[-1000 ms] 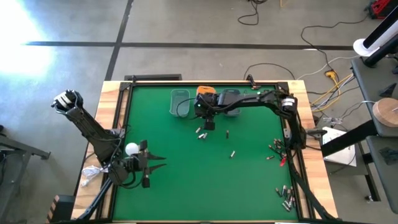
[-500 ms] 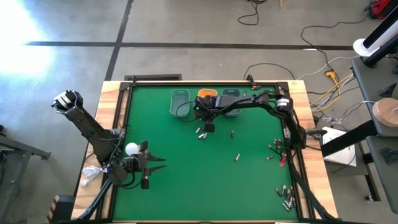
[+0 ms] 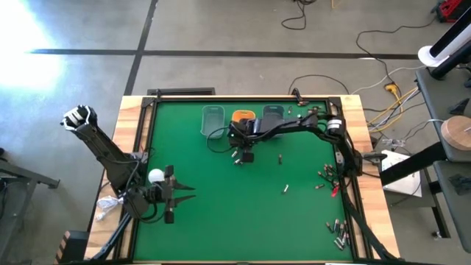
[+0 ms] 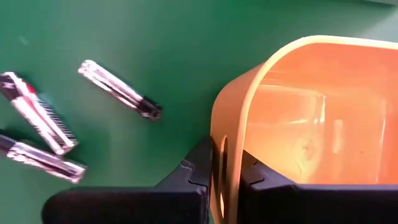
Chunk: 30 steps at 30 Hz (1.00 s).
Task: Sort batteries
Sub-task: Move the yellow bin to the top middle of the table
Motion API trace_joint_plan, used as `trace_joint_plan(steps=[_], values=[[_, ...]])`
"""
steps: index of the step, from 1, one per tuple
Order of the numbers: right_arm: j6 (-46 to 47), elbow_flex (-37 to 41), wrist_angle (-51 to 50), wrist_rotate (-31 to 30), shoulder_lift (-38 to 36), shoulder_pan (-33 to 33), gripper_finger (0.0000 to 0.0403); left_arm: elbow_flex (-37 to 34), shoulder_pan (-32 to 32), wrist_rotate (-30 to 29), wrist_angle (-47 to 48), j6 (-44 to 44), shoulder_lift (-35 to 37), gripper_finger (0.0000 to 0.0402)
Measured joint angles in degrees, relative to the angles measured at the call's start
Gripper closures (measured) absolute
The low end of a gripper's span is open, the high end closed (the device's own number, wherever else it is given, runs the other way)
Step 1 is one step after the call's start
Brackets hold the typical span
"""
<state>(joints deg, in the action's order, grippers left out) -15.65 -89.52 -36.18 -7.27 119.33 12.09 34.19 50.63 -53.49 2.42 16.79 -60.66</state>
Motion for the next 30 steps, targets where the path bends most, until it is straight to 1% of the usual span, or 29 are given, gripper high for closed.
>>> trace_joint_plan(steps=[9,11,21,23,26,30], values=[[-2.56,0.00,-1.83,-0.41,-2.04,-0.72,0.0390,0.84,0.02,1.57,4.39,-0.01,0.30,0.0322],[-3.40,0.00,-1.57,-1.58,-2.99,-0.73,0.0390,1.05,0.02,1.57,5.85,0.04,0.73,0.0322],[-1.37,0.35,-0.32,-1.73,-2.87,-0.21,0.0390,1.80,0.04,1.87,7.46,0.22,3.98,0.0322],[-0.85,0.47,-0.23,-1.70,-2.59,-0.06,0.0390,1.80,0.04,2.92,8.06,0.57,4.50,0.0322],[-0.85,0.59,-0.15,-1.70,-2.56,0.05,0.0390,1.79,0.09,6.64,9.34,2.88,4.63,0.0322],[-0.93,0.59,-0.16,-1.40,-2.58,0.63,0.0390,1.78,0.22,7.37,9.37,3.72,3.03,0.0322]])
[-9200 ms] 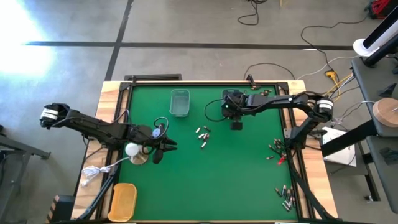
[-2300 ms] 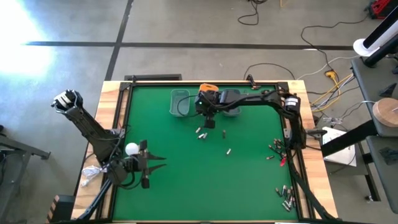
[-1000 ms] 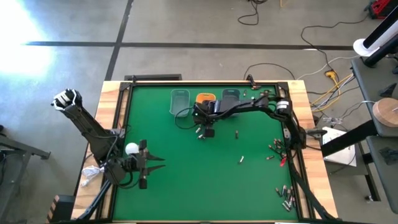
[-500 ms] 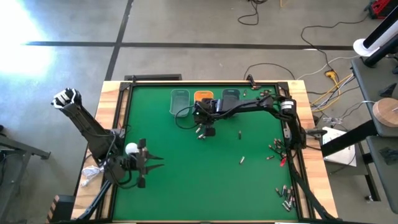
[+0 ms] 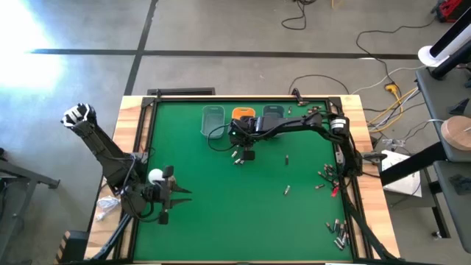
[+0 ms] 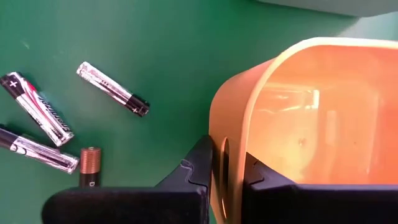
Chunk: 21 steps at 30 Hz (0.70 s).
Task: Sort batteries
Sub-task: Move the yellow bin to the top middle of the table
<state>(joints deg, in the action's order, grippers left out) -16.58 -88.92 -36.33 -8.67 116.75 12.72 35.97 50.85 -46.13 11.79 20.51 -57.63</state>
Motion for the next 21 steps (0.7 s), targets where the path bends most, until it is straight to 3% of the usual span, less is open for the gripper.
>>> trace_joint_plan(steps=[5,21], values=[[-0.30,0.06,0.25,2.88,0.00,1.40,0.0390,0.98,0.00,-1.09,-0.15,-0.26,-1.11,0.0322],[-0.86,0.22,1.49,3.24,0.00,1.92,0.0390,2.50,0.52,-1.18,0.32,-0.04,-1.37,0.0322]])
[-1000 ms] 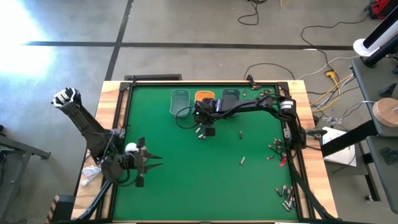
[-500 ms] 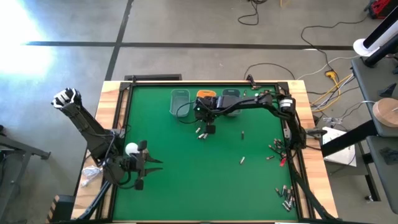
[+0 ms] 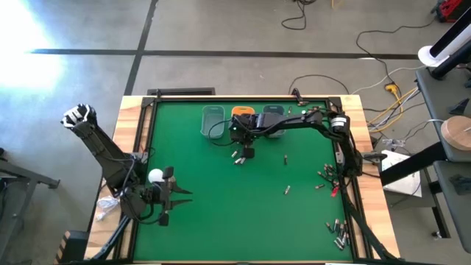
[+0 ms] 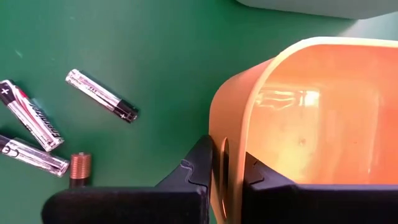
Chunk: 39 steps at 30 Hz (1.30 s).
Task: Sort batteries
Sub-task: Move the yellow bin to the top middle of the table
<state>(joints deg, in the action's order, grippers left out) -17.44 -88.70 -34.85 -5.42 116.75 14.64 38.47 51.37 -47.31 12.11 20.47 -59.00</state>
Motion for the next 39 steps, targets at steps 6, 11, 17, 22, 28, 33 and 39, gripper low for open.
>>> trace_joint_plan(steps=[6,11,17,22,28,33,39], values=[[-0.06,1.72,1.14,0.08,0.02,0.04,0.0390,0.93,0.26,-0.09,-0.05,0.02,0.00,0.0322],[0.36,2.35,1.31,0.08,0.02,0.04,0.0390,0.99,0.46,-0.09,-0.07,0.02,0.00,0.0322],[1.00,2.55,2.03,0.08,0.02,0.04,0.0390,0.99,0.46,-0.09,-0.08,0.02,0.00,0.0322],[1.90,2.68,3.66,0.07,0.02,0.04,0.0390,0.95,0.46,-0.09,-0.07,0.02,0.00,0.0322],[2.50,2.68,4.15,0.03,0.02,0.04,0.0390,0.93,0.49,-0.09,-0.08,0.02,0.00,0.0322],[2.53,2.68,3.81,-0.13,0.02,0.04,0.0389,0.93,0.61,-0.09,-0.08,0.02,0.00,0.0322],[3.56,2.68,3.82,-0.15,0.02,0.04,0.0351,0.90,0.76,-0.07,-0.08,0.20,0.00,0.0322]])
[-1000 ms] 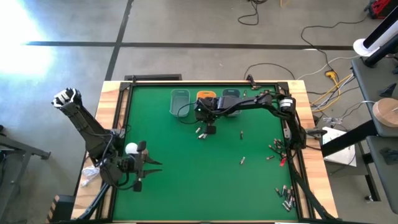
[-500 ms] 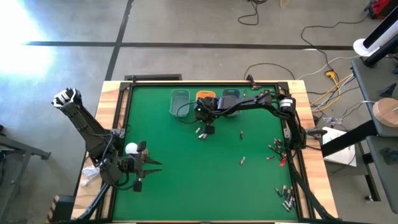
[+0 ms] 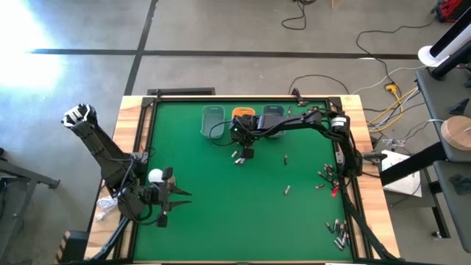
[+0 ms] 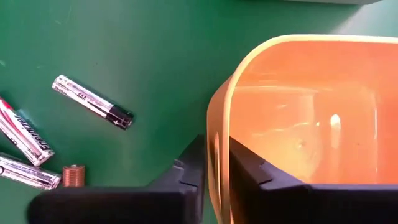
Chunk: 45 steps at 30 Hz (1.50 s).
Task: Sort batteries
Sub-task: Move the yellow bin to the top middle of the table, then put the small brown battery into the gray bin
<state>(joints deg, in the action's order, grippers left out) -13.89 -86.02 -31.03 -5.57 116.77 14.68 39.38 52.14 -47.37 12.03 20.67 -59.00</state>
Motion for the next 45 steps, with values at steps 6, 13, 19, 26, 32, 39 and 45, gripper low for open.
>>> trace_joint_plan(steps=[6,13,19,26,32,39,45], values=[[0.37,0.04,-0.11,-0.47,-1.60,-0.06,0.0289,0.00,0.00,0.00,0.00,0.02,0.00,0.0322],[0.43,0.04,-1.05,-0.54,-10.47,-0.40,0.0259,-0.02,0.00,0.00,0.00,0.02,0.00,0.0322],[0.46,1.76,-2.22,4.96,-19.06,-4.26,0.0261,-0.04,0.00,0.00,0.04,0.00,0.00,0.0322],[2.49,14.74,7.93,7.20,-22.93,-10.78,0.0280,-0.04,0.00,0.02,0.55,-0.59,-0.02,0.0322],[5.36,28.52,26.37,7.10,-22.91,-10.44,0.0274,-0.07,0.00,0.00,0.57,-0.59,-0.02,0.0322],[7.54,33.51,32.18,2.61,-22.90,-9.27,0.0257,-0.07,0.00,0.00,0.59,-0.64,-0.02,0.0322],[9.65,37.67,40.71,1.01,-20.77,-9.27,0.0271,-0.07,0.00,0.00,0.63,-0.64,-0.02,0.0322]])
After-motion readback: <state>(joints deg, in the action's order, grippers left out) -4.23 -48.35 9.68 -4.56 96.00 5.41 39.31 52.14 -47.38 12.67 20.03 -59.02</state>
